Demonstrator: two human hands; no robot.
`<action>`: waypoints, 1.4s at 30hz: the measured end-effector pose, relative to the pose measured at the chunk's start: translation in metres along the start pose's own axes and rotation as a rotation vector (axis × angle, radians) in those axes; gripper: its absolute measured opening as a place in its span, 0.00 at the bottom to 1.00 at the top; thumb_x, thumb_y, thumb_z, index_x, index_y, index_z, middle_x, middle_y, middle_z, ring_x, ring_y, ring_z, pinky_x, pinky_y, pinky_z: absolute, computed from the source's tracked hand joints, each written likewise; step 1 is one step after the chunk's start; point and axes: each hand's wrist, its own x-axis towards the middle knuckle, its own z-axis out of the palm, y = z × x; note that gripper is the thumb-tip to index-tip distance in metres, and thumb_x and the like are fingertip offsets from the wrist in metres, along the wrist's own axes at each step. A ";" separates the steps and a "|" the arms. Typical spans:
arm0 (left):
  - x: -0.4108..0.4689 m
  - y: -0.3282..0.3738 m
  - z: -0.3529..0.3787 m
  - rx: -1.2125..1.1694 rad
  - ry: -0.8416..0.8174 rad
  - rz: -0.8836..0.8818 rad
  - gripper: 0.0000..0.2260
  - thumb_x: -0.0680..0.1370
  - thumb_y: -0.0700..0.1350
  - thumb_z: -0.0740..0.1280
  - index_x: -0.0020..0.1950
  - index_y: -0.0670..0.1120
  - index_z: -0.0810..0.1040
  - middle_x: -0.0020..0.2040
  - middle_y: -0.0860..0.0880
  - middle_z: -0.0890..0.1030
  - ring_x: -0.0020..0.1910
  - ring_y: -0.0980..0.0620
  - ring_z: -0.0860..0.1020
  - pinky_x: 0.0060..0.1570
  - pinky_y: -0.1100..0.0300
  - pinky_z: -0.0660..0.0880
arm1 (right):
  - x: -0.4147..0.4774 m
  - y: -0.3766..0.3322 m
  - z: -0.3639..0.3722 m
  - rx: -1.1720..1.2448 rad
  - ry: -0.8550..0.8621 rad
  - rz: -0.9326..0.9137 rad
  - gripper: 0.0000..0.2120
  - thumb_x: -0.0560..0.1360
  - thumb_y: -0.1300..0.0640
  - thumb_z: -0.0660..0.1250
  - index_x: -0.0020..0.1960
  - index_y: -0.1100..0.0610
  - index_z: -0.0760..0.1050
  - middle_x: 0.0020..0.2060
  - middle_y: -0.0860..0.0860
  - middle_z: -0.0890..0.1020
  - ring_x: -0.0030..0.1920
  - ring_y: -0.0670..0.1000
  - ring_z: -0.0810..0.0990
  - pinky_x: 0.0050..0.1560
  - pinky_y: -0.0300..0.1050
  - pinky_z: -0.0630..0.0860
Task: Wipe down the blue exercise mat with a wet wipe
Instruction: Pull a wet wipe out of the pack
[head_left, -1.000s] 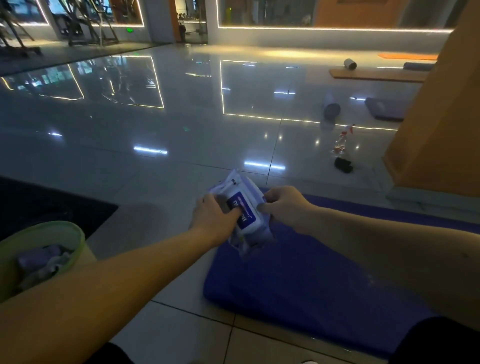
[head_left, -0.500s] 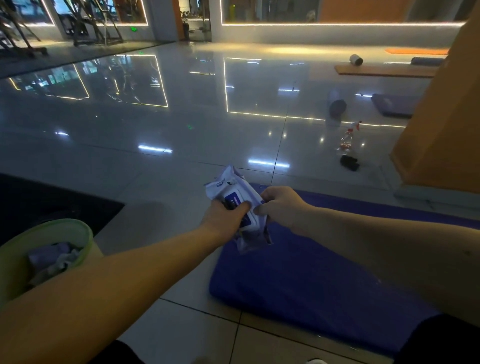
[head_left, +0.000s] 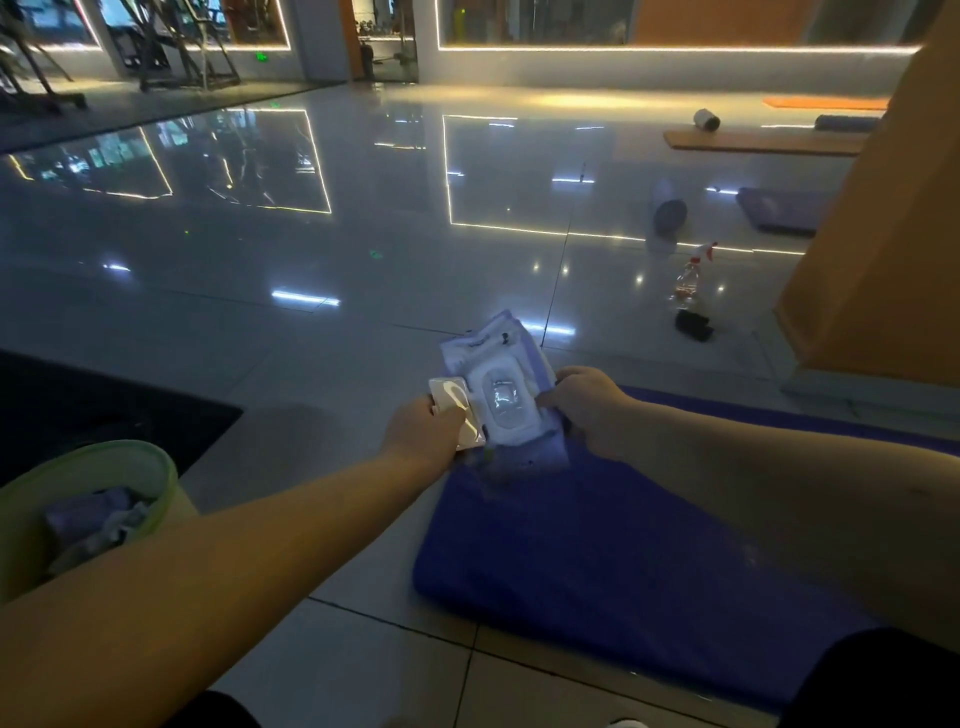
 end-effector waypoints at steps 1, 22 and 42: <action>-0.001 0.001 -0.001 0.001 0.038 -0.002 0.11 0.78 0.52 0.68 0.52 0.45 0.77 0.47 0.45 0.82 0.44 0.46 0.81 0.42 0.51 0.79 | 0.001 -0.001 -0.001 0.055 -0.008 0.015 0.09 0.75 0.71 0.67 0.41 0.59 0.76 0.40 0.60 0.81 0.41 0.61 0.82 0.46 0.55 0.82; -0.013 0.009 -0.001 -0.071 0.016 0.115 0.18 0.83 0.45 0.65 0.72 0.44 0.70 0.56 0.49 0.77 0.53 0.50 0.76 0.39 0.68 0.70 | -0.012 0.010 0.014 -0.813 0.114 -0.851 0.08 0.73 0.58 0.75 0.51 0.52 0.83 0.57 0.49 0.75 0.60 0.52 0.69 0.60 0.50 0.67; -0.023 0.021 0.003 -0.071 -0.043 0.132 0.05 0.83 0.44 0.63 0.57 0.52 0.71 0.48 0.51 0.77 0.42 0.60 0.74 0.39 0.65 0.71 | -0.018 0.005 0.013 -0.950 0.073 -0.765 0.07 0.75 0.54 0.71 0.52 0.51 0.85 0.47 0.48 0.75 0.46 0.52 0.76 0.43 0.45 0.71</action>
